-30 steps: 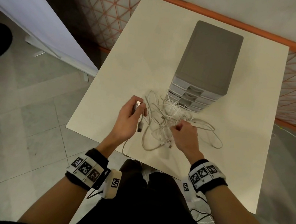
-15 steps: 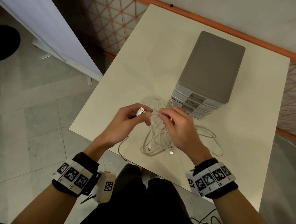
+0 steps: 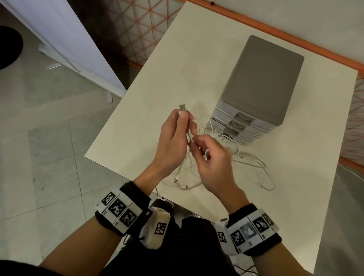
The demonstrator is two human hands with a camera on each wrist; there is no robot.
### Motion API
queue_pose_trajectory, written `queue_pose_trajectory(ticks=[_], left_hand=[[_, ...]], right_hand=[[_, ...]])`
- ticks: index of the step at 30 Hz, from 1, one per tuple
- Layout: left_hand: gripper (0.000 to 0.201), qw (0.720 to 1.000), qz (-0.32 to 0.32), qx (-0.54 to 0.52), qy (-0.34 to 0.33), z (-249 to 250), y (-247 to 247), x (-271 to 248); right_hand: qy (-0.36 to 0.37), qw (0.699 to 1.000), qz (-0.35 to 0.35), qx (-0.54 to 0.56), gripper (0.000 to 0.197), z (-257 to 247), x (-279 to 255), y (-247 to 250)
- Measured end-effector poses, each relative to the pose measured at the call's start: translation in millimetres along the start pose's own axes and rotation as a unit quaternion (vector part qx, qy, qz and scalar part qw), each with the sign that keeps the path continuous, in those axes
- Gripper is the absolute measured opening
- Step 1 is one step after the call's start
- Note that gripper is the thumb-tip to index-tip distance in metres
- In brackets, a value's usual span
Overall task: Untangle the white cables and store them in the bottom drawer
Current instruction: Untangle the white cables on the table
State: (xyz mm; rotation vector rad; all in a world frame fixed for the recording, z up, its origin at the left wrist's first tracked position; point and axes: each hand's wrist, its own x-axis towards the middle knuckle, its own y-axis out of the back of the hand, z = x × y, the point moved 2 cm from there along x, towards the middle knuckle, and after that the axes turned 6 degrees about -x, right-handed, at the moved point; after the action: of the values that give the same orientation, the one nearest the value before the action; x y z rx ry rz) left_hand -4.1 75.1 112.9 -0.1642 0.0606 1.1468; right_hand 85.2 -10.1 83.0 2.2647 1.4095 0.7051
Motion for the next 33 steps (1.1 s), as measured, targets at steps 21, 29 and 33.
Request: queue_pose_trajectory(ticks=[21, 29, 33], left_hand=[[0.019, 0.920, -0.234, 0.306, -0.069, 11.3, 39.7, -17.0], [0.024, 0.985, -0.107, 0.006, -0.138, 94.1, 56.8, -10.8], [0.024, 0.952, -0.099, 0.287, -0.049, 61.5, 56.8, 5.0]], right_hand=[[0.026, 0.997, -0.072, -0.014, 0.011, -2.2, 16.0, 34.7], [-0.117, 0.979, -0.148, -0.081, 0.024, 73.6, -1.8, 22.8], [-0.147, 0.971, -0.137, -0.126, 0.024, 75.3, -2.2, 36.3]])
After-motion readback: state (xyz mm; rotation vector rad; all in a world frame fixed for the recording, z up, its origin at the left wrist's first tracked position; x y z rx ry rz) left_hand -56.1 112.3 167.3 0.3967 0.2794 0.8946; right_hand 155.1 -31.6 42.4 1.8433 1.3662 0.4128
